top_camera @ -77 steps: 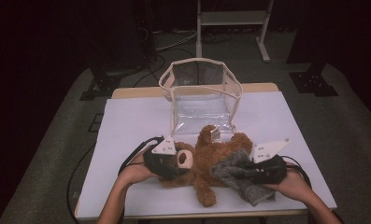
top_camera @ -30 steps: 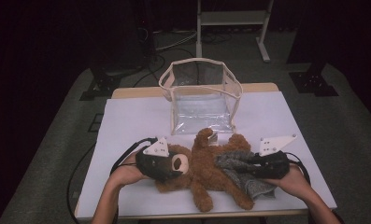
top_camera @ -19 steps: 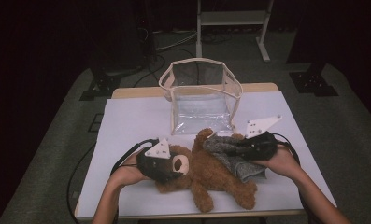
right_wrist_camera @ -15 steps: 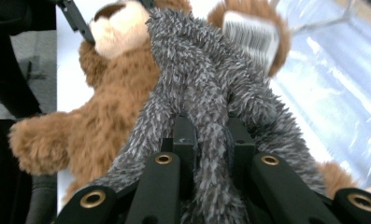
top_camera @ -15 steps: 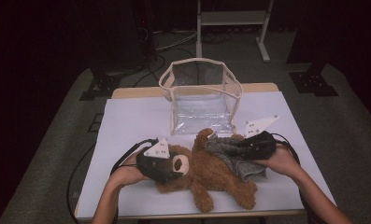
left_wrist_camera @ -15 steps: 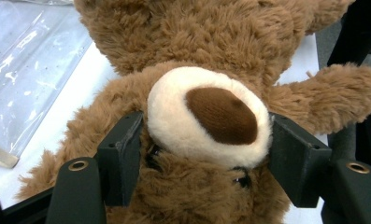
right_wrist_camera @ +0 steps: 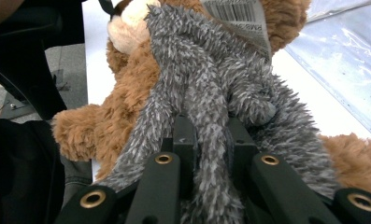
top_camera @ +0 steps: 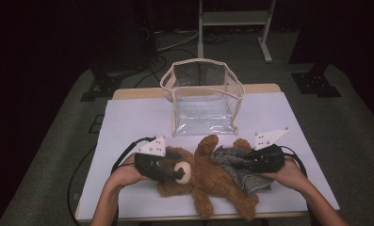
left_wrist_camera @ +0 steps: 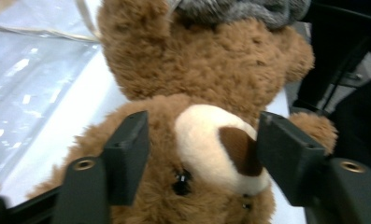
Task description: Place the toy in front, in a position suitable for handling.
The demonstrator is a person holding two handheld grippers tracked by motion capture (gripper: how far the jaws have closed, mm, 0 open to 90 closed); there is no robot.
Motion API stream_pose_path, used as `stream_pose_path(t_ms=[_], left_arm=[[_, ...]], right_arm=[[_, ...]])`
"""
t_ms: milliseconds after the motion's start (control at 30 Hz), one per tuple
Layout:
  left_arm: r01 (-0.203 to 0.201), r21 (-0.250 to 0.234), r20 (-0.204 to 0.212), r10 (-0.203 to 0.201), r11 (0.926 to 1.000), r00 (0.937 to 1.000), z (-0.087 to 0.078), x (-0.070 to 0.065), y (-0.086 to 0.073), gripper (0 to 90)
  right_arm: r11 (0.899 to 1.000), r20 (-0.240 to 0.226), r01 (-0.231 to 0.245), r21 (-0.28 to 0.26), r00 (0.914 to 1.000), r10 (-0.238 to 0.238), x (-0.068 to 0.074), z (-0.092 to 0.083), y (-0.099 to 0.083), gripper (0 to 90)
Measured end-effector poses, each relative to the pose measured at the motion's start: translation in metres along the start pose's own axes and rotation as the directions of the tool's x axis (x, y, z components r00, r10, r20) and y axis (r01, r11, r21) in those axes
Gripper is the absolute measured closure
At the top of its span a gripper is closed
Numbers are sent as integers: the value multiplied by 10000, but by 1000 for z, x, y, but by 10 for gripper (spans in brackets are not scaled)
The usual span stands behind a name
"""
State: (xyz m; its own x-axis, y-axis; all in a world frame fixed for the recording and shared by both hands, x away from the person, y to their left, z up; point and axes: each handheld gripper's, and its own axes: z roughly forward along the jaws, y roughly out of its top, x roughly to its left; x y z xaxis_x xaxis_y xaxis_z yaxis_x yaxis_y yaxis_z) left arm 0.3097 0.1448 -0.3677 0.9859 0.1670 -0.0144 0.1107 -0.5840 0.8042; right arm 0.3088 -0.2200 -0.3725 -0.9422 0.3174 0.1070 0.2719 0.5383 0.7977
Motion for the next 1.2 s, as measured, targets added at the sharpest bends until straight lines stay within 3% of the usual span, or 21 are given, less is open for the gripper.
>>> stream_pose_path(t_ms=[67,167,267,400,433,500,767,1200], left_arm=[[-68,183,143,65,9998,9999,4,-1,-1,402],[-217,316,204,211,9993,9996,5,-3,0,405],[-255,299,164,250,9992,9996,4,-4,1,403],[-358,148,-72,359,9993,9993,0,-3,4,400],[-319,-30,-236,318,9995,9992,-3,-3,5,401],[-283,-135,-379,278,9995,9989,-5,-2,5,401],[-298,-233,-738,281,9993,9969,-5,-1,6,400],[-184,-193,-748,169,9996,9971,-1,1,5,375]], right_arm=[[10000,49,65,0,10000,-65,0,-2,2,779],[9994,519,337,-113,9981,-330,-5,-11,17,779],[9993,840,281,-235,9961,-261,-15,-16,25,780],[9999,701,148,68,9974,-152,-20,-7,23,780],[9987,412,243,455,9988,-262,-16,5,18,780],[9989,201,186,435,9996,-195,-12,11,13,780],[9989,108,223,416,9997,-228,-3,8,10,780],[9979,153,429,478,9989,-437,6,8,9,781]])
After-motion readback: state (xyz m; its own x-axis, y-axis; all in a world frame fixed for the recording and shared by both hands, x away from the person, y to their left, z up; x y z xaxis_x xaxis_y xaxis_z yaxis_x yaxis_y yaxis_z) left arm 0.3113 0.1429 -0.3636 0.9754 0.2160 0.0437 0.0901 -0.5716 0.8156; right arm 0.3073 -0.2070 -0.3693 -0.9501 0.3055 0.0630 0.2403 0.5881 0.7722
